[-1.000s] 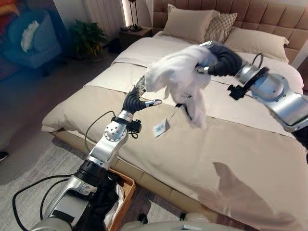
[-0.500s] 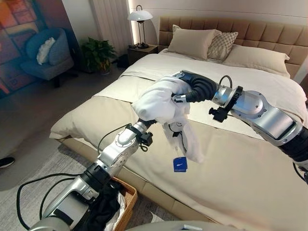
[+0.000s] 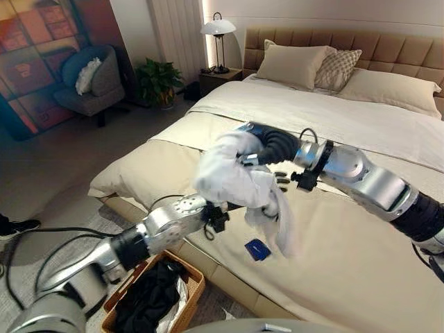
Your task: Pick up clothes into the bucket
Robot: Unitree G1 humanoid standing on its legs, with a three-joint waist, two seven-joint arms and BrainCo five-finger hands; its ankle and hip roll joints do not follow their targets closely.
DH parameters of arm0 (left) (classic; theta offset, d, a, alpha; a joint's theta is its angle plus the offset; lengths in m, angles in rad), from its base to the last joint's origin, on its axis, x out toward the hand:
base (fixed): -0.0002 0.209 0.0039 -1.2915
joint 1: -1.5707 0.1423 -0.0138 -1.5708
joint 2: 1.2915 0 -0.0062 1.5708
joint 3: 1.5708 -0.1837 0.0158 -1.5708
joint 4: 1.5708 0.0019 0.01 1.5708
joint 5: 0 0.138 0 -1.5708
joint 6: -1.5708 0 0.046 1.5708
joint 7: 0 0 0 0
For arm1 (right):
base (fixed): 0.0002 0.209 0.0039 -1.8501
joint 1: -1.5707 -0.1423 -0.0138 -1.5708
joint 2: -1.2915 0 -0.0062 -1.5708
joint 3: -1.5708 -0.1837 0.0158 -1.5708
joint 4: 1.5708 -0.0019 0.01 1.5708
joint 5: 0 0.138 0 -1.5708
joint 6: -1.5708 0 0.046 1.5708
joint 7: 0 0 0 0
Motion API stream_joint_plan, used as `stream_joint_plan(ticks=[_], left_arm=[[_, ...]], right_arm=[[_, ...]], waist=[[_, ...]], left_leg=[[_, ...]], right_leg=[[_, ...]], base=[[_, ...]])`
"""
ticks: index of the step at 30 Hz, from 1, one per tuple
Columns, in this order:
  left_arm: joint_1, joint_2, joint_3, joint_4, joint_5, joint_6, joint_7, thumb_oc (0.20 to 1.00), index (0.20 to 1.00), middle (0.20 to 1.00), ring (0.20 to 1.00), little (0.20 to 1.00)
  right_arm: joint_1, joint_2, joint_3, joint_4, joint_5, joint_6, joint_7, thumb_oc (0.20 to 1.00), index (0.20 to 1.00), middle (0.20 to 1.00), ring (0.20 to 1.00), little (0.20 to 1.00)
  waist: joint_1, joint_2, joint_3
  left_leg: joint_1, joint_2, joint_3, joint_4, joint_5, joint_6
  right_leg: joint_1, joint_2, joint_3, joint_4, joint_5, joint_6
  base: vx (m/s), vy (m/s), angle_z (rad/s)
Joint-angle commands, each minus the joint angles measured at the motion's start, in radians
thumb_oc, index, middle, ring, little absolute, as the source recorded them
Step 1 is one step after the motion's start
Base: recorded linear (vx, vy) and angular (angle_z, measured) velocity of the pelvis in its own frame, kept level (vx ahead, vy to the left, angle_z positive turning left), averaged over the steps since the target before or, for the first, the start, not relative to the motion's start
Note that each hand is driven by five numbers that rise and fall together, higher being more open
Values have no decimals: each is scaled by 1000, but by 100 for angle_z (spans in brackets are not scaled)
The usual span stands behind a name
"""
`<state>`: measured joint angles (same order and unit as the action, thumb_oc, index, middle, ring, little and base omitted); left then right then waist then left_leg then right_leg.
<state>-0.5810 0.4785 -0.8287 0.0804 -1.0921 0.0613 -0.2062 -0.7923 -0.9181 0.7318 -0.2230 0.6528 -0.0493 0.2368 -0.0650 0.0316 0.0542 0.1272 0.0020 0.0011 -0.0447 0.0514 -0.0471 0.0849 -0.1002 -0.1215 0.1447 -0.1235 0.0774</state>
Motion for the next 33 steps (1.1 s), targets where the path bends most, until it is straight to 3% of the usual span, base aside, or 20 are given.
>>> stream_joint_plan(ticks=[1, 6, 8, 9, 10, 11, 12, 13, 25, 33], left_arm=[[-66, -84, 33, 58, -16, -40, 13, 200, 200, 200, 200, 200], [22, -137, 129, 101, -77, -52, 19, 200, 200, 200, 200, 200], [80, -79, 233, 98, -86, -42, 14, 200, 200, 200, 200, 200], [90, -85, 271, 115, -91, -62, 28, 200, 200, 200, 200, 200], [90, -85, 270, 115, -91, -62, 28, 200, 200, 200, 200, 200], [170, -50, 331, 125, -86, -34, 17, 200, 200, 200, 200, 200], [381, -16, 380, -41, -65, -28, -5, 200, 200, 200, 200, 200], [412, -4, 370, -75, -64, -26, -10, 200, 200, 200, 200, 200], [501, 5, 492, -39, -27, -28, -20, 200, 200, 200, 200, 200], [565, 25, 626, -3, 92, -80, 6, 200, 200, 200, 200, 200]], right_arm=[[-69, 21, -75, -13, 3, -60, -63, 200, 200, 200, 200, 200], [26, 42, -187, 23, -11, -75, -82, 200, 200, 200, 200, 200], [89, 32, -256, 10, -18, -72, -106, 200, 200, 200, 200, 200], [132, 73, -276, 47, -35, -76, -112, 373, 373, 373, 373, 373], [134, 74, -277, 46, -36, -76, -112, 438, 438, 438, 438, 438], [166, 67, -323, 39, -44, -82, -109, 576, 576, 576, 576, 576], [305, 63, -459, 14, -80, -79, -114, 881, 881, 881, 881, 881], [320, 72, -474, 39, -119, -71, -118, 1000, 1000, 1000, 1000, 1000], [443, 155, -636, 133, -191, -60, -167, 1000, 1000, 1000, 1000, 1000], [536, 206, -732, 173, -210, -61, -188, 1000, 1000, 1000, 1000, 1000]], waist=[[-12, -53, -21], [-17, -57, -20], [-16, -57, -19], [-15, -58, -18], [-15, -59, -19], [-10, -61, -17], [10, -62, -17], [19, -65, -16], [46, -72, -6], [58, -74, 7]], left_leg=[[-14, -3, 7, 77, -93, -19], [-11, -6, 8, 74, -97, -14], [-10, -6, 8, 72, -98, -13], [-11, -8, 7, 73, -101, -12], [-10, -8, 7, 73, -101, -12], [-11, -9, 6, 75, -103, -10], [-16, -14, -5, 79, -107, -4], [-17, -15, -11, 79, -107, -1], [-27, -26, -30, 87, -112, 8], [-36, -37, -40, 92, -115, 13]], right_leg=[[45, -38, -36, -124, 93, 51], [41, -40, -33, -116, 91, 49], [40, -41, -33, -115, 90, 51], [39, -42, -34, -112, 90, 51], [39, -42, -34, -112, 90, 51], [39, -44, -36, -111, 90, 52], [43, -48, -47, -110, 89, 50], [44, -50, -51, -111, 89, 50], [42, -55, -61, -108, 85, 52], [35, -63, -66, -98, 84, 54]], base=[[10, 10, -9], [2, 3, -2], [8, 6, -2], [0, 0, 0], [0, 0, 0], [0, 0, 0], [0, 0, 0], [19, 2, 3], [8, 8, 7], [-3, 16, 3]])
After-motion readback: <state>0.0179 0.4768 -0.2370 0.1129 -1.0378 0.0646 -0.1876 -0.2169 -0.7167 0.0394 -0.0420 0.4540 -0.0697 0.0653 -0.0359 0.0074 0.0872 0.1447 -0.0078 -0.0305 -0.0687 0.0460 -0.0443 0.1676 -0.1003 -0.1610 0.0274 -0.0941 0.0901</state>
